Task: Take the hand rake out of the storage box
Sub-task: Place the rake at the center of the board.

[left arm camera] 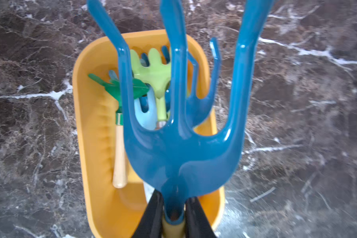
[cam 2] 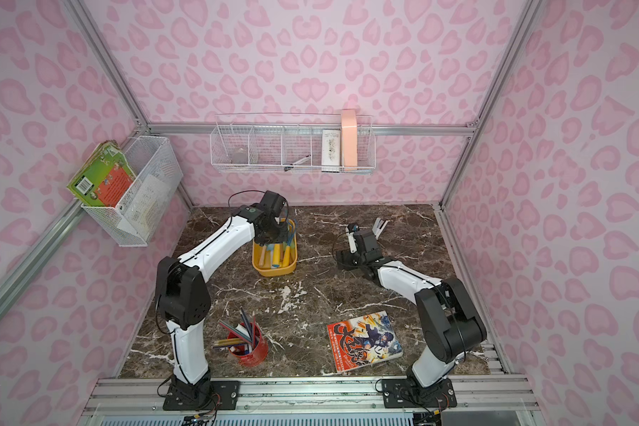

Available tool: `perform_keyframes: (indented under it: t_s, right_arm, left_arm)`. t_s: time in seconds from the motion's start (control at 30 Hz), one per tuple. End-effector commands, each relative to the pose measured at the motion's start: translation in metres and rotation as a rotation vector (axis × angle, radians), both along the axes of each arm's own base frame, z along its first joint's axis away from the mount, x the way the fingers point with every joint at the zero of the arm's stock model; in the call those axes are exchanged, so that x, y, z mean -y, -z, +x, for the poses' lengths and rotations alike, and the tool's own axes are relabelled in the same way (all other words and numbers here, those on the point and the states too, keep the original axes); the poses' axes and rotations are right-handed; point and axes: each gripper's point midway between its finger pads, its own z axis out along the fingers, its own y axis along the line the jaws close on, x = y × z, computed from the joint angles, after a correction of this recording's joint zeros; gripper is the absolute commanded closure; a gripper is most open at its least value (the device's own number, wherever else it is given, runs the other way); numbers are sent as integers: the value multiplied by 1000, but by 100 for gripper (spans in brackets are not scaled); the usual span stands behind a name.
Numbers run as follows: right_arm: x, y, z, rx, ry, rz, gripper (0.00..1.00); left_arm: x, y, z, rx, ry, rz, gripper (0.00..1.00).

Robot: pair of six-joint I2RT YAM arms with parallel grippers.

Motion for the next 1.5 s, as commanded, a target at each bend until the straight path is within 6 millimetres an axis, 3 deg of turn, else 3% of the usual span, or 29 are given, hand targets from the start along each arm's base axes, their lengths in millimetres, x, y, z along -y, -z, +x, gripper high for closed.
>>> perform_keyframes:
  t_s: [0.0,0.2,0.37,0.57,0.93,1.03,1.23,1.47]
  right_arm:
    - [16,2,2,-31,43,22,9]
    - [49,5,4,-57,112,26,10]
    - [56,9,-3,-71,121,20,10]
    - [56,16,-11,-88,118,25,11]
    - [54,20,-14,-99,108,26,11]
    - [52,20,-15,-99,104,27,11]
    - [50,19,-16,-99,99,25,11]
    - [47,16,-17,-90,95,15,11]
  left_arm:
    - [26,1,-24,-50,36,-70,84]
    - [83,20,-55,-80,98,-99,84]
    - [109,53,-70,-136,78,-73,84]
    - [104,98,-66,-200,8,6,85]
    - [89,135,-71,-272,-17,109,84]
    - [86,138,-73,-283,-27,120,83]
    - [86,134,-76,-282,-31,104,69]
    - [95,96,-72,-219,-11,20,63]
